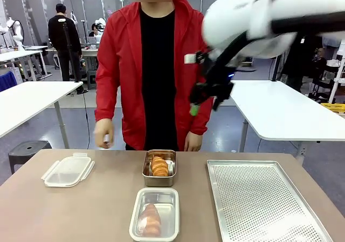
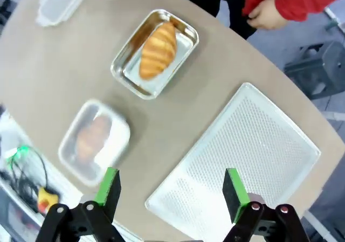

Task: Place the bread into the airtight container.
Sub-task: Pick up a Butter Roll and place it into an empty Airtight Container.

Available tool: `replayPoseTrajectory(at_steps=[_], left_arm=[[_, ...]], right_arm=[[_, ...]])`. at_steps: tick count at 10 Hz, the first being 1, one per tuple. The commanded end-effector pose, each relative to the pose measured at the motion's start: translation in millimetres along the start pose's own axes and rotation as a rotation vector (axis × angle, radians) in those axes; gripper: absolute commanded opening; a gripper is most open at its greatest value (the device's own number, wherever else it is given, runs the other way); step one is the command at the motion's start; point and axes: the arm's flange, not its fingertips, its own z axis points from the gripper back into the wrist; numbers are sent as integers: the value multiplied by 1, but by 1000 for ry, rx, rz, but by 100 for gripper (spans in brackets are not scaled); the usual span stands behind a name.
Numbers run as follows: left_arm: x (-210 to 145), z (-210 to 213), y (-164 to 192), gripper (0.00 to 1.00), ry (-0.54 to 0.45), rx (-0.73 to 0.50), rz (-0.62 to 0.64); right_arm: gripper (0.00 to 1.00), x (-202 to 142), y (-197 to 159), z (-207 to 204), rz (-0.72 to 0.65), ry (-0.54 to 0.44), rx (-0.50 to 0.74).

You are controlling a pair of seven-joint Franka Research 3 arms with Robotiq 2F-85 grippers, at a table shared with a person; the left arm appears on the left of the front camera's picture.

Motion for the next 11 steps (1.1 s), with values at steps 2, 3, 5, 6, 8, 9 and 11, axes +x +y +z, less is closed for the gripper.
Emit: replayPoseTrajectory(at_steps=[2, 3, 5, 6, 8, 9, 11], left_arm=[[0, 1, 0, 100, -2, -9, -14], [0, 1, 0, 100, -2, -9, -14], [0, 1, 0, 100, -2, -9, -14], [0, 1, 0, 100, -2, -9, -14], [0, 1, 0, 100, -2, -9, -14], [0, 1, 0, 100, -2, -9, -14], [0, 1, 0, 100, -2, -9, -14]], right_arm=[[95, -119, -29, 97, 93, -104, -14], [95, -147, -35, 125, 40, -130, -59], [95, -201, -28, 170, 65, -219, -155], [95, -222, -22, 187, 57, -229, -183], [95, -228, -29, 181, 6, -230, -149], [95, -225, -23, 203, 50, -240, -171], [95, -225, -23, 203, 50, -240, -171]])
